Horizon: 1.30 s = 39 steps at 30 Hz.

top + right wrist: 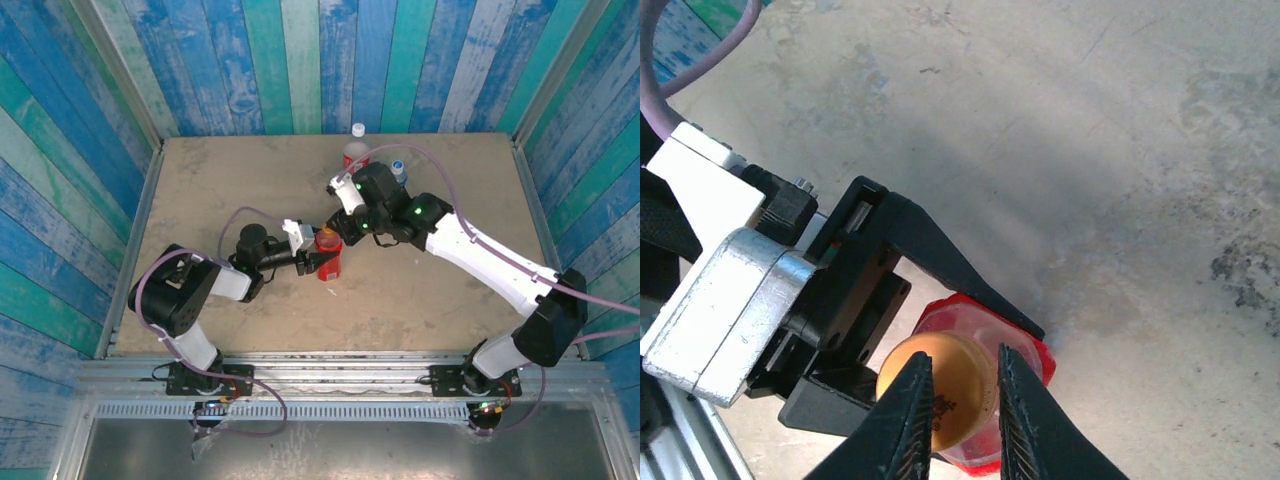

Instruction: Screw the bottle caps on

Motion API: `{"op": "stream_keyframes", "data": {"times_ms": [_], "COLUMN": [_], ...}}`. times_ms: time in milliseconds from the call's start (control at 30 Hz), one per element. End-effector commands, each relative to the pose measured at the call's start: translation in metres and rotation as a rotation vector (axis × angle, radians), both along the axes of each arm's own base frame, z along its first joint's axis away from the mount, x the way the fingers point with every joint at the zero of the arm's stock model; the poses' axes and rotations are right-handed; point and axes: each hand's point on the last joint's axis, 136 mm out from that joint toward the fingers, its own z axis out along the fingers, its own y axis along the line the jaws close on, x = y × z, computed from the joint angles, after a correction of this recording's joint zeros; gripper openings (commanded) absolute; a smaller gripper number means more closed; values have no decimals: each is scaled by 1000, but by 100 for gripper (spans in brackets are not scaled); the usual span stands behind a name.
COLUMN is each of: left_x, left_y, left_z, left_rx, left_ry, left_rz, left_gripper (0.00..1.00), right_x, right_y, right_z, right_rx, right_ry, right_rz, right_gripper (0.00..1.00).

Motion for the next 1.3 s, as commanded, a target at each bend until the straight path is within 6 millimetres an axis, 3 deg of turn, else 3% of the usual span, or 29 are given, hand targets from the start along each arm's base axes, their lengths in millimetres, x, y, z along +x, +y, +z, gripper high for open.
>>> {"op": "stream_keyframes", "data": {"times_ms": [0,233,500,600,733,933,1100,1267], "left_x": [-3,-1,0,0,-1,-2,-1,0], "left_y": [0,0,1,0,-1,-1,0,1], "left_z": [-14,-14,-15,-15,-15,-14,-16,-14], "left_rx": [40,37,40,41,42,44,50,45], "left_ry": [51,51,63,65,72,70,69,62], "left_rz": [-4,9,14,8,1,-3,5,17], "left_gripper": [59,59,58,58,58,59,60,59], "right_x": [-17,-43,-67,-58,-32,-3,-2,-14], "right_y": [-4,-4,-1,-7,-15,-7,5,1], "right_z": [-17,-29,-11,3,16,20,7,-8], "right_rx": [5,52,122,131,145,177,156,146], "right_ry": [120,293,317,236,139,132,193,252], "right_rz": [24,37,124,86,-7,-17,41,62], "right_gripper": [18,10,10,11,22,30,28,20]}}
